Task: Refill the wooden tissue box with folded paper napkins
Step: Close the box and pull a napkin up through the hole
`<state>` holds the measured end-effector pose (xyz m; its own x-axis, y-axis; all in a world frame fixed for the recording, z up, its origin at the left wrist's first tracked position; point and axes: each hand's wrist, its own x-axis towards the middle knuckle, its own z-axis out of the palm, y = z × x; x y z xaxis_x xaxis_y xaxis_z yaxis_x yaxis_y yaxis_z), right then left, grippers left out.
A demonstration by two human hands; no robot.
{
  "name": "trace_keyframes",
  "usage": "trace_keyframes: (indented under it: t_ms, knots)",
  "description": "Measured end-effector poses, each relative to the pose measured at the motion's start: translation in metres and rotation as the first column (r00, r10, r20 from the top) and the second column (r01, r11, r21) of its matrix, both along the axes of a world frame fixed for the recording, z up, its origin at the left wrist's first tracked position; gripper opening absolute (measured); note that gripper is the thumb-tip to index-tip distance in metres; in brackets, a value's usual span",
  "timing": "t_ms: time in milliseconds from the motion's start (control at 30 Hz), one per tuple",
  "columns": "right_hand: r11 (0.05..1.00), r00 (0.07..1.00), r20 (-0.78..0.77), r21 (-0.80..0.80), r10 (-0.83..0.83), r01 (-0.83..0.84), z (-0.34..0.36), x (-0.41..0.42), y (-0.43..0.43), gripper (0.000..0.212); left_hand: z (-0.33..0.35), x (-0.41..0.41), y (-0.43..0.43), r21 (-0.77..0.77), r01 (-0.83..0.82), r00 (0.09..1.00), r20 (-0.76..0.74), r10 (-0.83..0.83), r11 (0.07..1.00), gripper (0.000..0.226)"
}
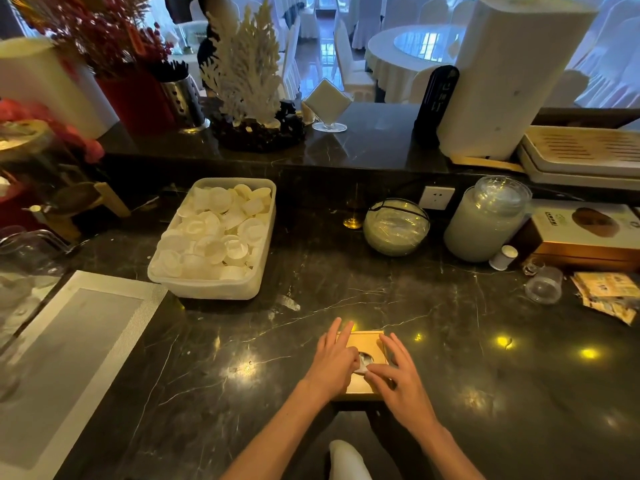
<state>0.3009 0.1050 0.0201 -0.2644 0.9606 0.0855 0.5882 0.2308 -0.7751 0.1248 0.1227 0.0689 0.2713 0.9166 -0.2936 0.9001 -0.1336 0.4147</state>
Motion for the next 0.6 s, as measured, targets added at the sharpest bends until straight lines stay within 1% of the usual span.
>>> trace_keyframes:
  t_ms: [100, 200, 267, 333, 400, 433, 500, 600]
  knots:
    - [1.0, 1.0, 0.014, -0.023, 0.001, -0.001, -0.002, 0.001, 0.001, 0.018, 0.001, -0.004, 0.004, -0.033, 0.023, 1.0, 0.008, -0.023, 0.999, 0.012]
    - [0.999, 1.0, 0.029, -0.054, -0.004, 0.006, 0.002, 0.0, 0.002, 0.006, 0.001, -0.008, 0.006, -0.066, 0.028, 1.0, 0.016, -0.027, 0.997, 0.012]
    - [0.993, 0.997, 0.072, -0.113, -0.024, 0.032, 0.012, -0.006, 0.006, 0.015, 0.001, -0.009, 0.006, -0.063, 0.022, 1.0, 0.021, -0.021, 0.998, 0.012]
    - [0.987, 0.983, 0.181, -0.15, -0.027, 0.055, 0.022, -0.014, 0.012, 0.027, 0.0, -0.01, 0.005, -0.056, 0.02, 1.0, 0.022, -0.019, 0.998, 0.013]
    - [0.984, 0.957, 0.288, -0.167, -0.018, 0.069, 0.028, -0.022, 0.017, 0.033, -0.003, -0.009, 0.004, -0.044, 0.012, 1.0, 0.026, -0.011, 0.999, 0.014]
    - [0.982, 0.947, 0.321, -0.173, -0.015, 0.074, 0.03, -0.024, 0.019, 0.03, -0.006, -0.009, 0.003, -0.038, 0.004, 0.999, 0.033, -0.003, 0.999, 0.012]
    - [0.979, 0.94, 0.339, -0.183, -0.024, 0.09, 0.032, -0.027, 0.02, 0.022, -0.01, -0.009, 0.0, -0.031, -0.025, 0.998, 0.063, 0.027, 0.999, 0.008]
    - [0.978, 0.959, 0.278, -0.185, -0.046, 0.1, 0.032, -0.027, 0.021, 0.014, -0.013, -0.008, -0.005, -0.037, -0.127, 0.971, 0.202, 0.132, 0.991, 0.01]
